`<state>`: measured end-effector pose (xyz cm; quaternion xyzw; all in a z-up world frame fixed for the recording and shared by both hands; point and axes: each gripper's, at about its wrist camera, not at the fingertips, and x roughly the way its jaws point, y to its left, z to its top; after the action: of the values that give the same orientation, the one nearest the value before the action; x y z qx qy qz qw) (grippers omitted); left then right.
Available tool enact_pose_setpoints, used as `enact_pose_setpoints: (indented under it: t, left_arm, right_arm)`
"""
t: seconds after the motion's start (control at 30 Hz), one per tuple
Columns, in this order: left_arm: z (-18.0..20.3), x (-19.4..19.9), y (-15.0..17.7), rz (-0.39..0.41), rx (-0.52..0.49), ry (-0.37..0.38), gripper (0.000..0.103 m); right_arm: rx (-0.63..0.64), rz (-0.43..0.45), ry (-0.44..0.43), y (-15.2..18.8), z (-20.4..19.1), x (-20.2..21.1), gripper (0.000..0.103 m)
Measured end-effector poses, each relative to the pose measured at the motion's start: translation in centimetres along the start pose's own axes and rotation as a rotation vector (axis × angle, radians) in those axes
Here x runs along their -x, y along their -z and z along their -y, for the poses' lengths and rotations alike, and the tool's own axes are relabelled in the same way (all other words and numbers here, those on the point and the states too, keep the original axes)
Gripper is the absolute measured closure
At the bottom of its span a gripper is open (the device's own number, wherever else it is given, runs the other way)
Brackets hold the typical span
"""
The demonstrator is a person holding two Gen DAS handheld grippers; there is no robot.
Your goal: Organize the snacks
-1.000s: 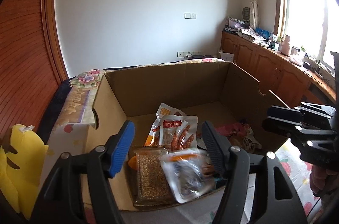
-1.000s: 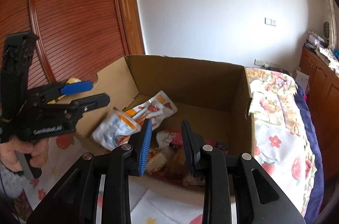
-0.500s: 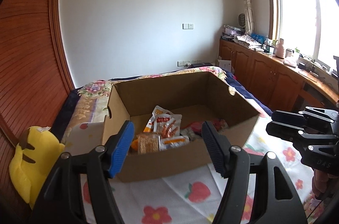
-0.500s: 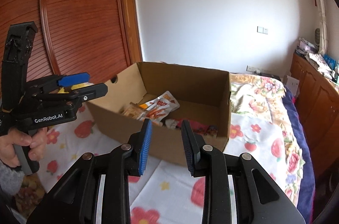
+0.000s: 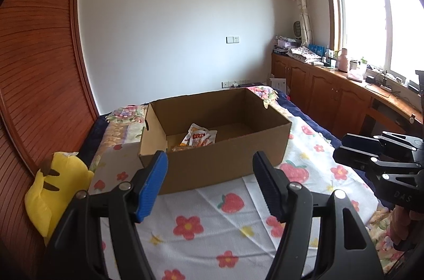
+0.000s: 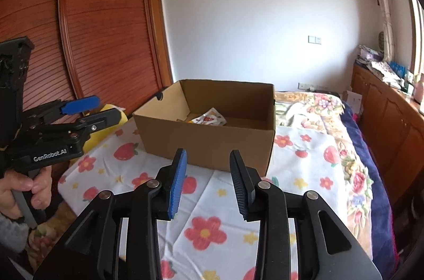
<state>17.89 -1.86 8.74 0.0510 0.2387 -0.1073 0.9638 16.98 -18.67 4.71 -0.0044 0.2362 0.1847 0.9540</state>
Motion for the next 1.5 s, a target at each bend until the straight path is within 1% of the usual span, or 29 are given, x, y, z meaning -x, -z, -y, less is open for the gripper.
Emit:
enact_pose_setpoints:
  t: [0.17, 0.33, 0.57, 0.67, 0.77, 0.83, 0.9, 1.0, 1.03, 1.1, 1.17, 1.27, 1.4, 1.5]
  left_arm:
    - [0.5, 1.7, 1.8, 0.000, 0.010, -0.009, 0.035]
    - [0.8, 3.3, 3.6, 0.001, 0.028, -0.020, 0.035]
    - [1.3, 5.1, 5.3, 0.009, 0.026, -0.038, 0.033]
    - [1.3, 5.8, 5.9, 0.011, 0.030, -0.052, 0.031]
    - [1.3, 6.4, 6.5, 0.013, 0.050, -0.067, 0.029]
    - [1.2, 6.7, 7.0, 0.017, 0.055, -0.085, 0.027]
    - [1.0, 7.0, 7.3, 0.021, 0.062, -0.098, 0.023]
    - [0.9, 7.3, 7.7, 0.017, 0.066, -0.110, 0.020]
    - [0.9, 7.3, 7.8, 0.014, 0.067, -0.114, 0.015]
    - [0.8, 7.5, 8.1, 0.021, 0.069, -0.119, 0.011]
    - [0.8, 7.6, 8.4, 0.024, 0.066, -0.128, 0.003]
    - [0.8, 7.8, 8.8, 0.027, 0.071, -0.130, 0.000]
    - [0.7, 8.0, 9.2, 0.034, 0.080, -0.136, 0.000]
    - [0.7, 8.2, 9.5, 0.036, 0.089, -0.133, 0.000]
  right_arm:
    - [-0.009, 0.009, 0.020, 1.1, -0.5, 1.9, 0.065]
    - [-0.017, 0.020, 0.055, 2.3, -1.1, 3.6, 0.053]
    - [-0.025, 0.019, 0.092, 4.2, -1.6, 4.8, 0.044]
    - [-0.022, 0.026, 0.108, 4.7, -1.9, 5.4, 0.038]
    - [-0.022, 0.029, 0.110, 5.0, -2.2, 5.7, 0.031]
    - [-0.029, 0.036, 0.112, 5.2, -2.4, 5.9, 0.020]
    - [-0.033, 0.041, 0.112, 5.3, -2.5, 6.0, 0.014]
    - [-0.037, 0.041, 0.121, 5.6, -2.6, 5.9, 0.012]
    - [-0.038, 0.040, 0.122, 5.7, -2.7, 5.9, 0.011]
    - [-0.048, 0.040, 0.129, 6.0, -2.7, 5.9, 0.010]
    - [-0.050, 0.041, 0.137, 6.3, -2.8, 5.9, 0.009]
    - [-0.048, 0.047, 0.154, 6.5, -3.0, 6.0, 0.007]
    - [-0.047, 0.046, 0.171, 6.9, -3.1, 6.1, 0.002]
    - [-0.052, 0.052, 0.172, 7.2, -3.2, 6.3, 0.001]
